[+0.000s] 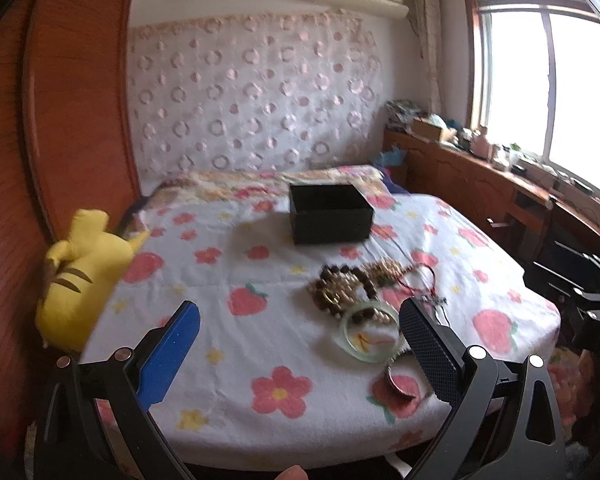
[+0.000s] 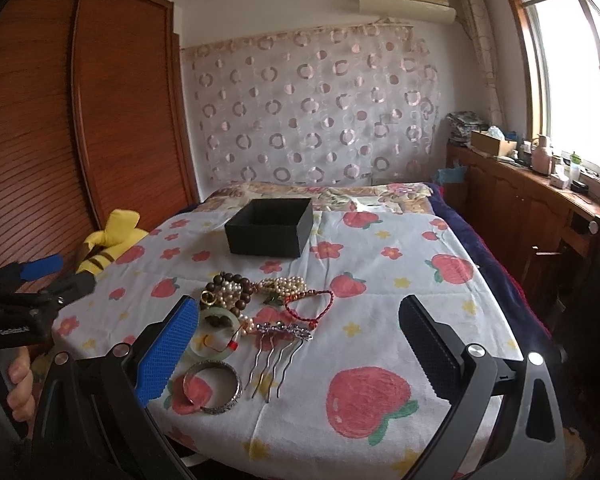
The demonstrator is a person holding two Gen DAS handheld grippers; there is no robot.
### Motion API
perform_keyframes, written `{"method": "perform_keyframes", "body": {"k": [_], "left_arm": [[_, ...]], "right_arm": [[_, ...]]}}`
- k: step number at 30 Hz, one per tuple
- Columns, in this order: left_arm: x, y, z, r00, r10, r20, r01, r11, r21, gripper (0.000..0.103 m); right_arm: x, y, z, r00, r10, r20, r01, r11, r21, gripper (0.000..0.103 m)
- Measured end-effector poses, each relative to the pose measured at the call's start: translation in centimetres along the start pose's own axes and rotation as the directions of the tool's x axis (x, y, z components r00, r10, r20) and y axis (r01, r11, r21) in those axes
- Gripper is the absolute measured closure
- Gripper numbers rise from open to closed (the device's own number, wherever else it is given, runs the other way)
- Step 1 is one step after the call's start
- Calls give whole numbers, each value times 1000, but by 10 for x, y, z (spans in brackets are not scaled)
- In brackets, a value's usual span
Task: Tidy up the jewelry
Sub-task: 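Lower the left tool onto the silver bangle and close on its rim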
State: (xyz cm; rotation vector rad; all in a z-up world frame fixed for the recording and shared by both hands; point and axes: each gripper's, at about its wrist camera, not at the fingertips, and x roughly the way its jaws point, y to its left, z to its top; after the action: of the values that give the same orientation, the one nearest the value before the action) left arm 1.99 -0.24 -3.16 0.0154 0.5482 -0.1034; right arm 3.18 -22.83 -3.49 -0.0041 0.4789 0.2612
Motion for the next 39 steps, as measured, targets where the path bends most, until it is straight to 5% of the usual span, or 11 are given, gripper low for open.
{"method": "perform_keyframes", "body": {"k": [7, 15, 21, 27, 31, 39], "left_arm": [[35, -9, -22, 982, -142, -123, 145, 989, 17, 7], [65, -25, -41, 931, -261, -254, 272, 962, 10, 55], [83, -37, -45, 885, -326, -334, 344, 939, -6, 76], [99, -45, -47, 850, -352, -392, 375, 927, -17, 83], [103, -47, -45, 861, -316, -399, 350, 937, 13, 94], [96, -56, -40, 898, -252, -360, 314, 941, 126, 99]], "right_arm": [[26, -15, -16, 995, 5, -97, -9, 999, -38, 20], [44, -29, -31, 987, 6, -160, -14, 999, -46, 25], [52, -33, -35, 983, 10, -181, -19, 999, -44, 25], [62, -31, -36, 978, 23, -208, -36, 998, -59, 25], [68, -29, -35, 976, 25, -218, -42, 997, -71, 25], [78, -32, -36, 971, 27, -240, -45, 996, -72, 25]]}}
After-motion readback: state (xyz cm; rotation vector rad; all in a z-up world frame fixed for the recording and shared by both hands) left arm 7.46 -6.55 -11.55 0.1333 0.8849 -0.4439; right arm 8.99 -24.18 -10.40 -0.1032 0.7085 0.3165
